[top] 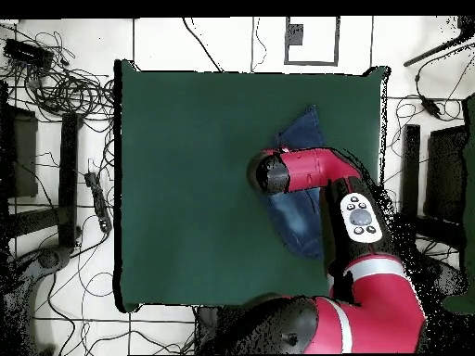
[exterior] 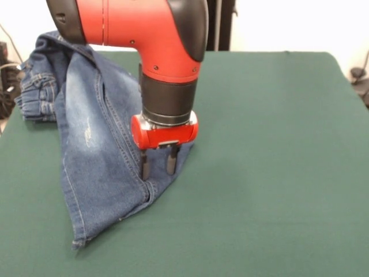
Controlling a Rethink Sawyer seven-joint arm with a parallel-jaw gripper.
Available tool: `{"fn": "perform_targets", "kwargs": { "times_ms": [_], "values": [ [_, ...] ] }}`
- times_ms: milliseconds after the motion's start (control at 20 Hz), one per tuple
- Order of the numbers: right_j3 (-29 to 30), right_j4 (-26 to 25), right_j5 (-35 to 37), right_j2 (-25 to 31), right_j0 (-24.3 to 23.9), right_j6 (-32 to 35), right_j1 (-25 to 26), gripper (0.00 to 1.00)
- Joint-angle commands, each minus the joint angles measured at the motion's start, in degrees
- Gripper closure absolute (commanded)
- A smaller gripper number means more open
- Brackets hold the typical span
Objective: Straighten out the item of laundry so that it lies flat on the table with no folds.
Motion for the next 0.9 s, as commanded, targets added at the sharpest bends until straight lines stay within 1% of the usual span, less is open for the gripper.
{"fn": "perform_targets", "kwargs": {
  "times_ms": [50, 300, 650, 900],
  "values": [
    [-0.27, 1.61, -5.71, -0.44, 2.57, 11.54, 4.50, 1.00],
    [0.12, 2.62, -6.41, -1.12, 2.79, 12.51, 4.33, 1.00],
    [0.65, 4.20, -6.70, -1.41, 2.79, 11.87, 4.17, 1.00],
    [3.39, 6.88, -8.91, 3.11, -0.21, 9.45, 3.32, 1.00]
  ]
}}
